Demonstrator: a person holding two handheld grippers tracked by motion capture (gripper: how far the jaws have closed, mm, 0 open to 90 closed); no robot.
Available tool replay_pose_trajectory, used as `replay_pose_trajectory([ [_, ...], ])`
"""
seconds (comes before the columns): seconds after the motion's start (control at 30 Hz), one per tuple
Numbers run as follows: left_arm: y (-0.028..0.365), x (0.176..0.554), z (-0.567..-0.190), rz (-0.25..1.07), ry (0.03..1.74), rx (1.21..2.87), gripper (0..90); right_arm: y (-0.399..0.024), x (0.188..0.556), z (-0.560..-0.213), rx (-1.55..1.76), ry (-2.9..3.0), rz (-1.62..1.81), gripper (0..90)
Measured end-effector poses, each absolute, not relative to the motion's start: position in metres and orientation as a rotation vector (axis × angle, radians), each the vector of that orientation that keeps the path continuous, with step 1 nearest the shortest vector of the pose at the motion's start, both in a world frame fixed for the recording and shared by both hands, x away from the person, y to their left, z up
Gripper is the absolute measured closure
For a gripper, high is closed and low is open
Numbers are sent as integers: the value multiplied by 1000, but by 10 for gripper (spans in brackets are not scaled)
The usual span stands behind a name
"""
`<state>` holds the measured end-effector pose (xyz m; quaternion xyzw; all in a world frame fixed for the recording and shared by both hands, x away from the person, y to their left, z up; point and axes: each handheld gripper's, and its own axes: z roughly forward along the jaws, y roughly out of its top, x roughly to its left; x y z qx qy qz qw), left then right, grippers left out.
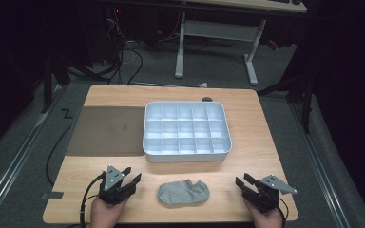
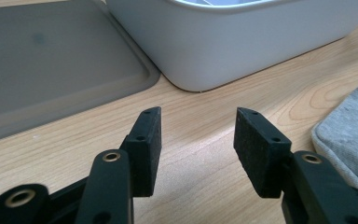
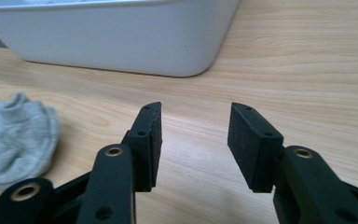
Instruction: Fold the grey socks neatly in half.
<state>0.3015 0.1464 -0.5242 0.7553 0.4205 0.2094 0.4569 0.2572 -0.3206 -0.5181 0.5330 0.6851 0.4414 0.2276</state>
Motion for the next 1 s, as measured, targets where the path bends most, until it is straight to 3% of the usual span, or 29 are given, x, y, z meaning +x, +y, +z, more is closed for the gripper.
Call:
replay_pose_trajectory([
  [0.6,139,300,-527,470,1025,1871,491,-321,255,-520,1421,1867,1233,490],
  [1.0,135,298,-526,443,1007,1885,476,-317,253,-518,1403,1884,1190,547],
])
